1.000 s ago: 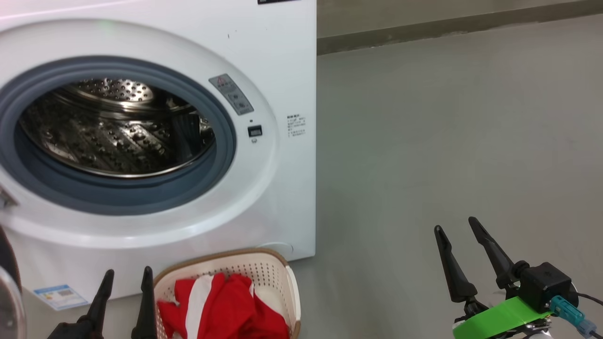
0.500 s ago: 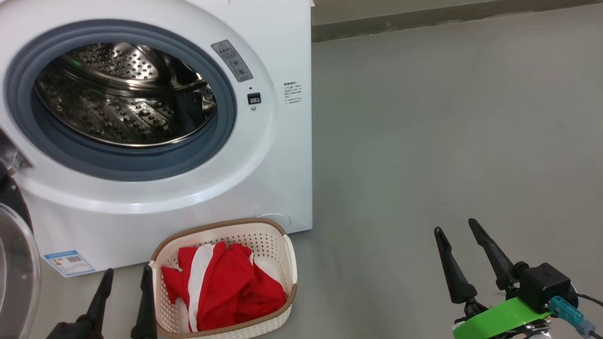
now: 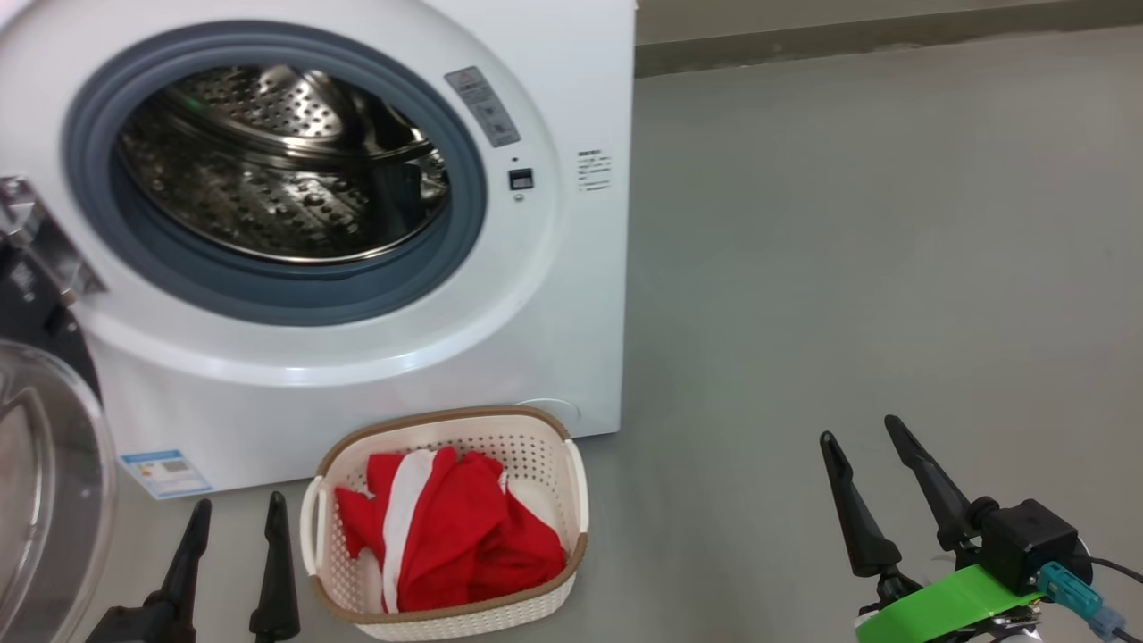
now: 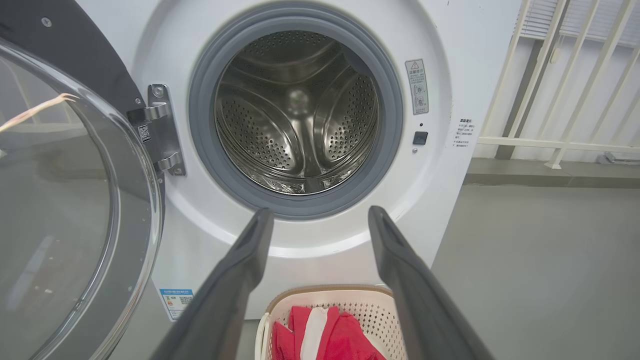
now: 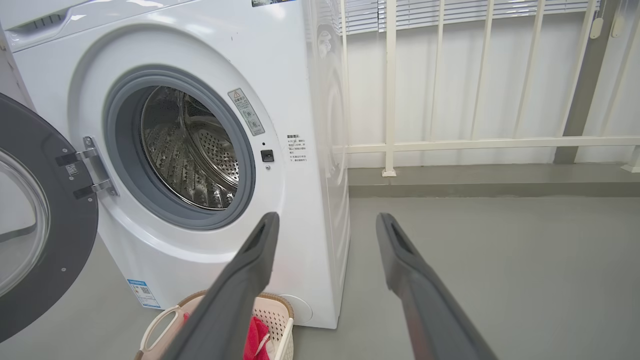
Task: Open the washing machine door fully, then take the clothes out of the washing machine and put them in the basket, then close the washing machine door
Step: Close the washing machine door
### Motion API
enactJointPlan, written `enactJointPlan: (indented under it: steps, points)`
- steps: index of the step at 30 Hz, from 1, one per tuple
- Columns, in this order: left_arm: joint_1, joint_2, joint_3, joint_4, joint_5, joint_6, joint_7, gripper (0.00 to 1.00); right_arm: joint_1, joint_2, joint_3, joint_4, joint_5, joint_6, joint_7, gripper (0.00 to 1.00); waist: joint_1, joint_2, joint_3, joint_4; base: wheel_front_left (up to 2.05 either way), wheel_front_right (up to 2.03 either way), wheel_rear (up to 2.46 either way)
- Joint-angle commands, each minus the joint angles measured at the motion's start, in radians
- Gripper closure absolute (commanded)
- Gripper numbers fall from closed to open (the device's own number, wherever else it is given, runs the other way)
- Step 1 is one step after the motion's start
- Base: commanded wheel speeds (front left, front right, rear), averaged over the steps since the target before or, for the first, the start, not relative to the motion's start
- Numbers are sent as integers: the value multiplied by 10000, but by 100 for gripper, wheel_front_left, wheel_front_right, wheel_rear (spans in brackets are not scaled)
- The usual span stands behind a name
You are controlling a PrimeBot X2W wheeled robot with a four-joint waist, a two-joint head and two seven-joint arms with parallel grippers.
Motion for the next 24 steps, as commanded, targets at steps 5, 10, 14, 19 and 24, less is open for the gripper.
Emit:
enactJointPlan:
  steps: [5, 10, 14, 19, 24]
  points:
    - [-17, 78, 214, -532, 32, 235, -122, 0, -209, -113, 353, -274, 68, 46, -65, 0, 0, 0, -8, 740, 0, 0, 0]
    - [55, 78, 160, -597, 47, 373, -122, 0, -222, -148, 432, -314, 85, 46, -65, 0, 0, 0, -29, 1371, 0, 0, 0]
    - [83, 78, 169, -679, 44, 448, -122, 0, -185, -152, 456, -370, 88, 46, -65, 0, 0, 0, -77, 1738, 0, 0, 0]
    - [135, 78, 110, -822, -17, 551, -122, 0, -158, -166, 529, -433, 103, 46, -65, 0, 0, 0, -152, 2314, 0, 0, 0]
    - [210, 78, 44, -985, -14, 672, -122, 0, -157, -160, 612, -512, 106, 46, -65, 0, 0, 0, -219, 2826, 0, 0, 0]
